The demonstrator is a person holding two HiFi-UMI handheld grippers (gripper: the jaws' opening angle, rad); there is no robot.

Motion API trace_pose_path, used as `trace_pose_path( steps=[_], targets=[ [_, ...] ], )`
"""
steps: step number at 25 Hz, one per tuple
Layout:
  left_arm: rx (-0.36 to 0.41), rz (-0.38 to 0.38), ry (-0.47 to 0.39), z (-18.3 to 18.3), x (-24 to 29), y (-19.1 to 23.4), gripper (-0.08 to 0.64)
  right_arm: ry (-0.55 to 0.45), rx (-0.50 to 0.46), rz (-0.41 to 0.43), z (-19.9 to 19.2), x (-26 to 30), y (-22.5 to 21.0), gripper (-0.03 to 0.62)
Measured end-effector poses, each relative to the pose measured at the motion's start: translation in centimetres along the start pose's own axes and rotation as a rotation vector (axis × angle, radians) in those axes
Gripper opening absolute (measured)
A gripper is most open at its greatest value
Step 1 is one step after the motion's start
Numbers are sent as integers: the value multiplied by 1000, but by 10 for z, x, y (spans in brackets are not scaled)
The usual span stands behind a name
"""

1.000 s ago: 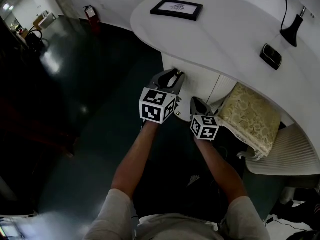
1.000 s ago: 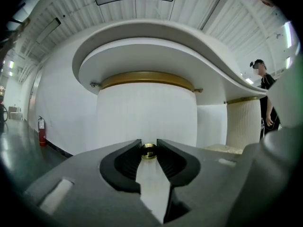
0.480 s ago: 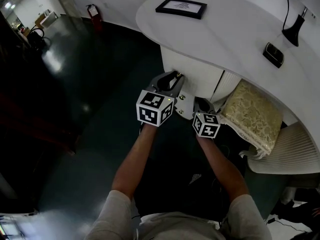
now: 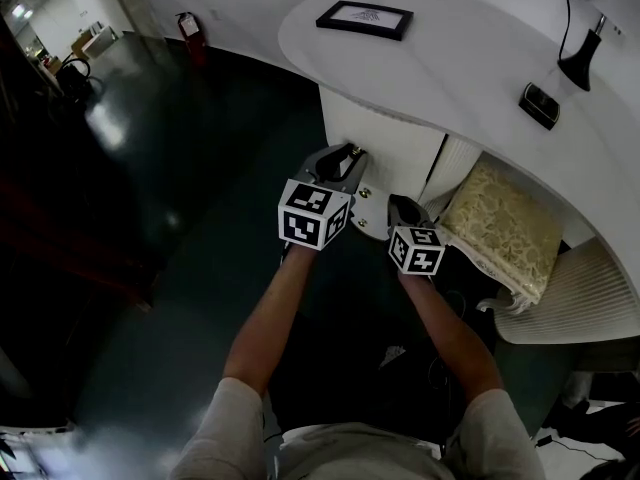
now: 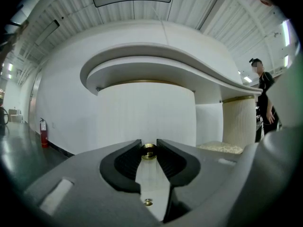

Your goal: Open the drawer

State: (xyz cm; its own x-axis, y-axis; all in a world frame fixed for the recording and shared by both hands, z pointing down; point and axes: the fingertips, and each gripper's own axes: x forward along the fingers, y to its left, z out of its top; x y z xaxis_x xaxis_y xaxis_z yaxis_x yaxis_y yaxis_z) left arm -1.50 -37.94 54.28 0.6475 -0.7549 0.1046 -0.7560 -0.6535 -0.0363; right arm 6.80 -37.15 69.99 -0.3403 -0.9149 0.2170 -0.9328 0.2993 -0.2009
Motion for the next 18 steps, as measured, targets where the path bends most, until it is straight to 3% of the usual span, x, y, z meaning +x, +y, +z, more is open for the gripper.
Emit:
trace_pose_path(
  steps=[5,13,18],
  targets=[
    [-7,9,-3,0,-2,1,106,16,-24,42,-3,-14,14,15],
    [-12,20,10,0,-5,-1,106,-15,-184,116,16,-32,50,15],
    [-10,14,14,-1,-12,-3,106,-118,-289,207,46,-60,94,15]
  ],
)
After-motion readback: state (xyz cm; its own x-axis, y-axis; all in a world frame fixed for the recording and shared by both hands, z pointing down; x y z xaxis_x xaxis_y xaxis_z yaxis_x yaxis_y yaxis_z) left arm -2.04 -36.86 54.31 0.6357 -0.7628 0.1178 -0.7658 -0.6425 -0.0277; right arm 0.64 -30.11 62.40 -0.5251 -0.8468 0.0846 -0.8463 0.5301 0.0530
